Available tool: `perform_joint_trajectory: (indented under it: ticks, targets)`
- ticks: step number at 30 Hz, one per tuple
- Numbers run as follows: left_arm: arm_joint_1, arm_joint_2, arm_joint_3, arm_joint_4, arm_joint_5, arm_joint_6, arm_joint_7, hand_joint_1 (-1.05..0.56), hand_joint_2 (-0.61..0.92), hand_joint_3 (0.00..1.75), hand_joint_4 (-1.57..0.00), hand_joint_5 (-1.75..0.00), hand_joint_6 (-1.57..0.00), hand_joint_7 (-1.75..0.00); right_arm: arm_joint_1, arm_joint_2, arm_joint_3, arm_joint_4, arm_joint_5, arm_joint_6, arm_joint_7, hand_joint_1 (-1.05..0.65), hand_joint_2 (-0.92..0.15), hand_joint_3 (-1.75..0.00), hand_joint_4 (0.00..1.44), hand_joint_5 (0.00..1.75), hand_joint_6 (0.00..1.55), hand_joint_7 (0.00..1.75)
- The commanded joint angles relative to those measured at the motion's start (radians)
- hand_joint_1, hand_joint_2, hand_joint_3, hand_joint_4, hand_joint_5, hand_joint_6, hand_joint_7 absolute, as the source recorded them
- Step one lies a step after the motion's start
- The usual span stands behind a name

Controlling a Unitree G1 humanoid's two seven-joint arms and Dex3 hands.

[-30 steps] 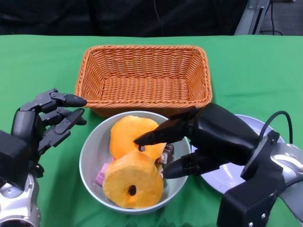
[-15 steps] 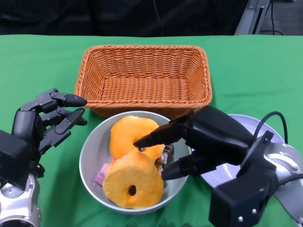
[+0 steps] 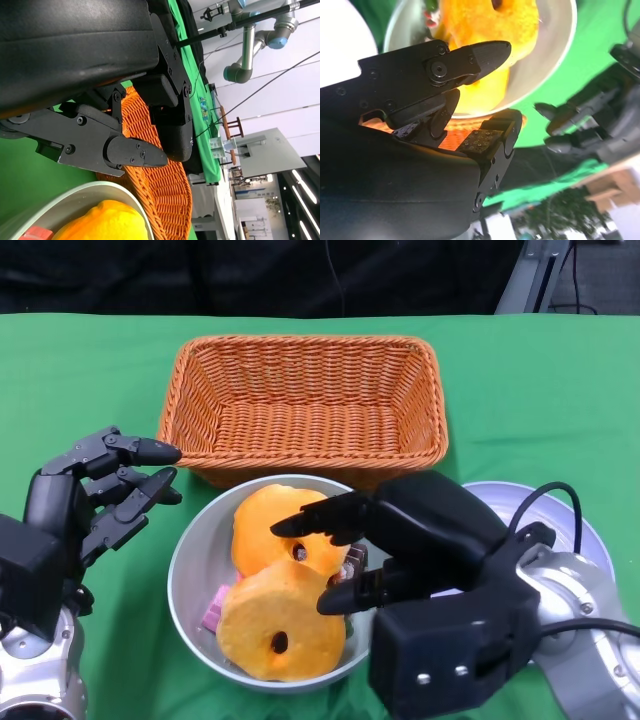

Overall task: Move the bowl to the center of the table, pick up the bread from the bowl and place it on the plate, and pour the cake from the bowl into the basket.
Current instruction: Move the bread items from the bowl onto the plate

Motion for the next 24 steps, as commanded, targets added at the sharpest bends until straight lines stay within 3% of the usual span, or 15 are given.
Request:
perform_joint_trajectory:
  ticks: [1, 8, 15, 24]
  targets:
    - [-0.008, 0.015, 0.007, 0.001, -0.012, 0.005, 0.002, -0.25, 0.92, 0.22, -0.8, -1.15, -0.89, -0.82, 0.001, 0.002, 0.026, -0.059, -0.058, 0.088, 0.051, -0.83, -0.92, -0.22, 0.79, 0.07, 0.57, 0.0]
    - [-0.012, 0.017, 0.009, 0.007, -0.016, 0.004, -0.008, -0.25, 0.92, 0.22, -0.8, -1.15, -0.87, -0.82, -0.027, 0.024, 0.072, -0.098, -0.114, 0.223, 0.15, -0.84, -0.92, -0.25, 0.76, 0.04, 0.52, 0.0]
    - [-0.012, 0.017, 0.004, 0.008, -0.001, -0.007, 0.008, -0.26, 0.92, 0.22, -0.82, -1.15, -0.86, -0.82, -0.043, 0.038, 0.115, -0.08, -0.151, 0.265, 0.171, -0.87, -0.92, -0.27, 0.84, 0.07, 0.5, 0.0]
    - [-0.008, 0.019, 0.001, 0.006, 0.016, -0.018, 0.038, -0.26, 0.92, 0.23, -0.82, -1.16, -0.85, -0.84, -0.08, 0.054, 0.153, 0.006, -0.152, 0.305, 0.193, -0.88, -0.92, -0.32, 0.7, 0.0, 0.46, 0.0]
